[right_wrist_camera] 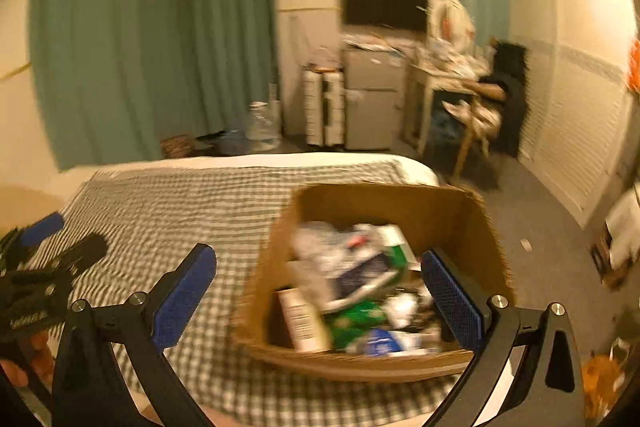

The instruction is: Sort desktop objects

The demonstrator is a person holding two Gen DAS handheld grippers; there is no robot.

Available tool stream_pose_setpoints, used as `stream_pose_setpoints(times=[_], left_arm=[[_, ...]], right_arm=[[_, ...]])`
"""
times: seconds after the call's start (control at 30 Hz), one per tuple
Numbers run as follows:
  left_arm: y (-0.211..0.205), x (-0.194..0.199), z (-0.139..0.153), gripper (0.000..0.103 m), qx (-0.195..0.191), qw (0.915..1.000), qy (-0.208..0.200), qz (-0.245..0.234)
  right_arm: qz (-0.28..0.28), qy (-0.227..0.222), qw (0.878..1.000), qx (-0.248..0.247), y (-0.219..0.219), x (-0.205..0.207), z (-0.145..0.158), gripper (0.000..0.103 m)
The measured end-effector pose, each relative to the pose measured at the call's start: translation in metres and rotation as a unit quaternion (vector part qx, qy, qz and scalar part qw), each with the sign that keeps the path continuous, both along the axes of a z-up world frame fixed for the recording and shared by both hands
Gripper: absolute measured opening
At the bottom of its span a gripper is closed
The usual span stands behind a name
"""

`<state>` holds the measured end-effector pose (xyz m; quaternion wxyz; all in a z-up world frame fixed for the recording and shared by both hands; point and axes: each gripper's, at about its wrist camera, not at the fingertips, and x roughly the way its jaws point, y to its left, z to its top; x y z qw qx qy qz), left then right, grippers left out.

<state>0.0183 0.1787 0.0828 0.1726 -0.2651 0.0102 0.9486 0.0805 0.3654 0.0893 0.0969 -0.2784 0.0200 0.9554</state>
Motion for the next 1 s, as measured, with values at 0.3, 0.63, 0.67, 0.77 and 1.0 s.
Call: stream_pose_setpoints(times=[0.3, 0.63, 0.67, 0.77, 1.0], left_arm=[[-0.077, 0.001, -0.045, 0.103, -0.014, 0.9964, -0.007, 0.083], [-0.084, -0.004, -0.057, 0.103, -0.029, 0.9966, -0.009, 0.076], [-0.081, -0.004, -0.058, 0.103, -0.035, 0.9963, -0.010, 0.078], [-0.075, -0.005, -0.058, 0.103, -0.034, 0.9967, -0.013, 0.073], [-0.071, -0.014, -0.063, 0.103, -0.025, 0.9951, -0.038, 0.088]], right_arm=[[0.042, -0.016, 0.998, -0.037, -0.078, -0.017, -0.048, 0.103], [0.001, -0.028, 0.999, -0.031, -0.082, -0.029, -0.061, 0.103], [0.001, -0.029, 0.999, -0.033, -0.081, -0.030, -0.061, 0.103], [-0.005, -0.028, 0.999, -0.027, -0.079, -0.029, -0.061, 0.103], [-0.014, -0.027, 0.999, -0.035, -0.073, -0.025, -0.060, 0.103]])
